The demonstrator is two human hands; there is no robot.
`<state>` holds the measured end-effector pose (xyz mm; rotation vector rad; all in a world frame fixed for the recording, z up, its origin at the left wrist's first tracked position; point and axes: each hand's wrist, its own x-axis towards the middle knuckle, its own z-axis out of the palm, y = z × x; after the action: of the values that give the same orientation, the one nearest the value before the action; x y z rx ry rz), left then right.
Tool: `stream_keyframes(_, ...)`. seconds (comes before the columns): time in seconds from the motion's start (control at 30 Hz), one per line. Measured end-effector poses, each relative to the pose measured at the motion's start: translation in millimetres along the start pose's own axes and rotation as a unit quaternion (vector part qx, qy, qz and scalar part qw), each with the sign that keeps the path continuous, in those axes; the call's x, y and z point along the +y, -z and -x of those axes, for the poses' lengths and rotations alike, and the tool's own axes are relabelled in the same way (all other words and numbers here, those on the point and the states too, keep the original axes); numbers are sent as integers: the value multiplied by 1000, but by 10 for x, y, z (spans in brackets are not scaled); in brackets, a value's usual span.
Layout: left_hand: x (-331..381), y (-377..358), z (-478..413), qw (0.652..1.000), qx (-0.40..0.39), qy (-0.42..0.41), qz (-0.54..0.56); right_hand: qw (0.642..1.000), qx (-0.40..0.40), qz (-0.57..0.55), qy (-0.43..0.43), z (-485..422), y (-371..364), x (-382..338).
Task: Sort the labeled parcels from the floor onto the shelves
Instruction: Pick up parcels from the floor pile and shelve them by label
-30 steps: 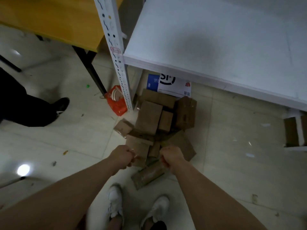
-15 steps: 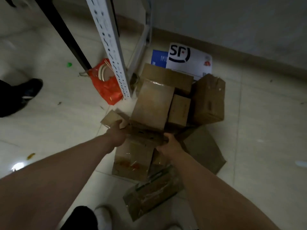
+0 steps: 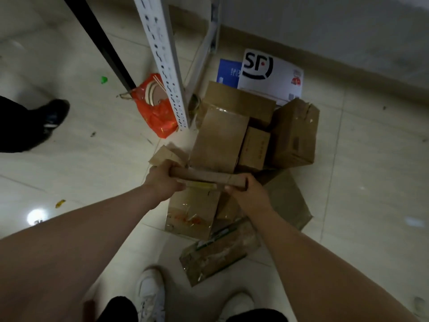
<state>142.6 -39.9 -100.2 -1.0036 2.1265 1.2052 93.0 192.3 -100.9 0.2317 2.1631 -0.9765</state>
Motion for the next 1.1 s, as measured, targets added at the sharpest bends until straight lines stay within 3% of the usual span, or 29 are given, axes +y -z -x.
stream_keyframes(0.17,906,593,829,997,-32,-47,57,998,-15,-59,-16,766,856,-833)
stream_keyframes(0.33,2005,1265,1898,992,-2,-127,-11,993,-60,-101,-22,1809,1771,-1745)
stream_keyframes(0.57,3356,2143,3352,985,-75,-120,94,977,-37,-212,-3,3275,2914,-2827)
stream_keyframes(0.73,4000,2542,4161,982,-118,-139,45,966,-31,-254,47,4139,3573,-3304)
stream_keyframes(0.97,4762,2823,5217,970,-65,-229,40,971,-22,-205,124,4950,4374,-3695)
stream_keyframes(1.1,5120,2871,5668,951,-14,-308,10,965,42,-144,217,5302,4736,-3894)
